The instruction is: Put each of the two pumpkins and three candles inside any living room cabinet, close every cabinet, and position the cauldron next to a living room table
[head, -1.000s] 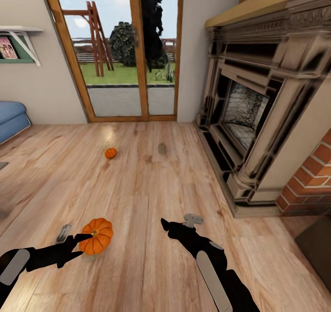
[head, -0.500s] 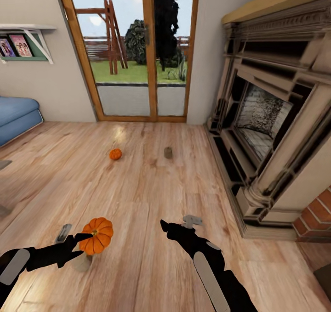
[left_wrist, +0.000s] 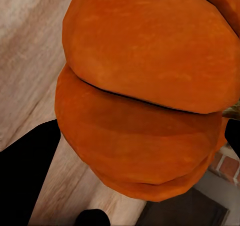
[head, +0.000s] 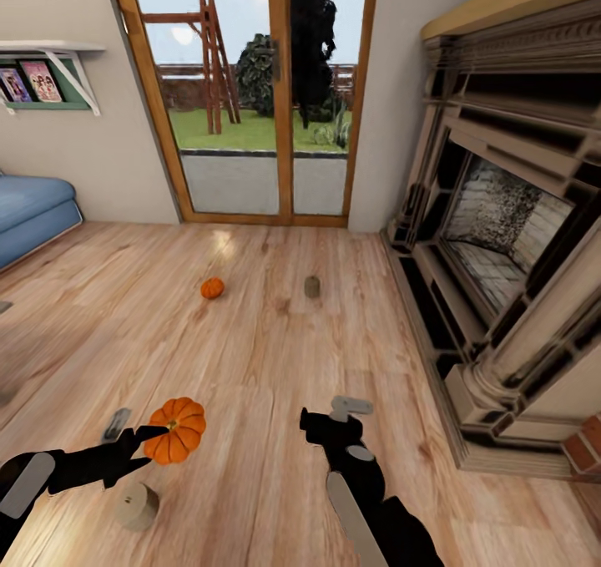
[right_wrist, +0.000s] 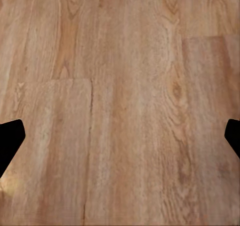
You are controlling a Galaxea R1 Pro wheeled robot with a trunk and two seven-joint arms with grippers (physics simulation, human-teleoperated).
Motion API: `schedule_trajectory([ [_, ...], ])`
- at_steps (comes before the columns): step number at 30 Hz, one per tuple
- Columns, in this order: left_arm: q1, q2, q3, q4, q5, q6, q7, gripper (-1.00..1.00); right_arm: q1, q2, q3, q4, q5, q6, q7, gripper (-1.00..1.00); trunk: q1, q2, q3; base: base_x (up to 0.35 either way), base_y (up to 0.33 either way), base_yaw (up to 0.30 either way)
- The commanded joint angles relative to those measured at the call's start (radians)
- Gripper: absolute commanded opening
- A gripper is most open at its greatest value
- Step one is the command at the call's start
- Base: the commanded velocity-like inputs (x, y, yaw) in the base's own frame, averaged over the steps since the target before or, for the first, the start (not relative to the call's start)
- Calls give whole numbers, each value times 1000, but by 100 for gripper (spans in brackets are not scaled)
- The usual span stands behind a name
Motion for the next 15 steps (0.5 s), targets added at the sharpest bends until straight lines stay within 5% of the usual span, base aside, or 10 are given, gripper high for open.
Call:
schedule_trajectory([
  [1, 0, 0, 0, -1, 7, 1, 5, -100, 0, 0, 3, 2, 14, 0, -7, 100, 0, 0, 0, 292, -65, 0],
  [15, 0, 0, -4, -2, -1, 0, 21, -100, 0, 0, 8, 2, 44, 0, -24, 100, 0, 0, 0, 304, -66, 0],
])
